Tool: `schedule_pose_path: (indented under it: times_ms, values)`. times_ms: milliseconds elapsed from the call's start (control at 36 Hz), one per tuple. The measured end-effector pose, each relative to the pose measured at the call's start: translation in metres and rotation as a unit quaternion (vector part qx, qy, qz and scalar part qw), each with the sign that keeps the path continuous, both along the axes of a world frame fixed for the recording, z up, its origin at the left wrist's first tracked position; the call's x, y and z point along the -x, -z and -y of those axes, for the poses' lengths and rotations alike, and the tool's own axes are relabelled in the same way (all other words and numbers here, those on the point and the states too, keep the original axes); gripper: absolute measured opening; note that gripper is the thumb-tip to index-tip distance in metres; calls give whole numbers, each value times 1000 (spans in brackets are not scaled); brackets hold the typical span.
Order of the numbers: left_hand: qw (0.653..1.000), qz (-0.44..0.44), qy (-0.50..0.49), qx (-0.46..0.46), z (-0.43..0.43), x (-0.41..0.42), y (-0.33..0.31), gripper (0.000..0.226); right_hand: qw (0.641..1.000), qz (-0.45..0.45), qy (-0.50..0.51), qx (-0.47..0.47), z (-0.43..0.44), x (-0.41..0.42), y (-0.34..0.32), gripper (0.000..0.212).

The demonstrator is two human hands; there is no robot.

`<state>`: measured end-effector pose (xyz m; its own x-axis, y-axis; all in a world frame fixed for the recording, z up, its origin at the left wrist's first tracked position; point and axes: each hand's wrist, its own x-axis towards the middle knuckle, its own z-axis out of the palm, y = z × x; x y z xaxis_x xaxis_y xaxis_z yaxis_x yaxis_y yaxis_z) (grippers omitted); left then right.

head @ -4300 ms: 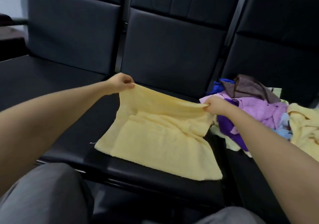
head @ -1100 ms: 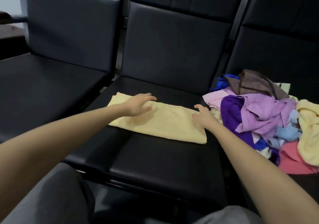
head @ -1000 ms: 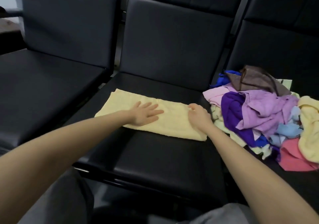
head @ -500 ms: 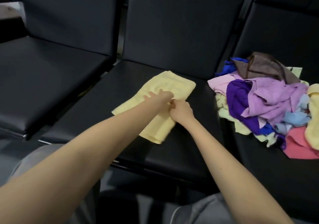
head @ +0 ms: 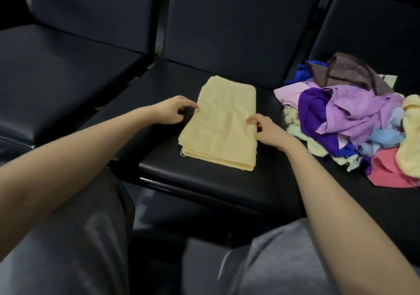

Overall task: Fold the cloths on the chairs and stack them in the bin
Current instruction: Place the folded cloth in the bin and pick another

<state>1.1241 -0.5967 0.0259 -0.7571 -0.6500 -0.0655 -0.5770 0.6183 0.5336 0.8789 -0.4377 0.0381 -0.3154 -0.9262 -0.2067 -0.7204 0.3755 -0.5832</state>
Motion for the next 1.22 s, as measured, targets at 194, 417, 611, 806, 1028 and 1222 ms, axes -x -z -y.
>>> schedule_pose_path:
  times_ms: [194, 417, 611, 806, 1028, 1222]
  values:
    - [995, 80, 44, 42, -22, 4, -3, 64, 992, -8, -71, -107, -17, -7, -9, 80]
    - [985, -42, 167, -11, -30, 6, 0, 32, 982, -111, -149, 36, -15, -17, -4, 31]
    - [978, -81, 120, -149, -40, 8, -18, 9, 991, 101, -86, 17, -23, -14, -13, 13]
    - [959, 34, 190, -209, -53, 5, -47, 5, 916, 318, -193, -149, -29, -16, -33, 51]
    - [894, -232, -140, -357, -27, 36, -34, 50, 911, 342, 176, 145, 7, -15, -21, 37]
    - [914, -190, -244, -264, -37, 47, -23, 42, 950, 198, 238, 44, 11, -26, -11, 36]
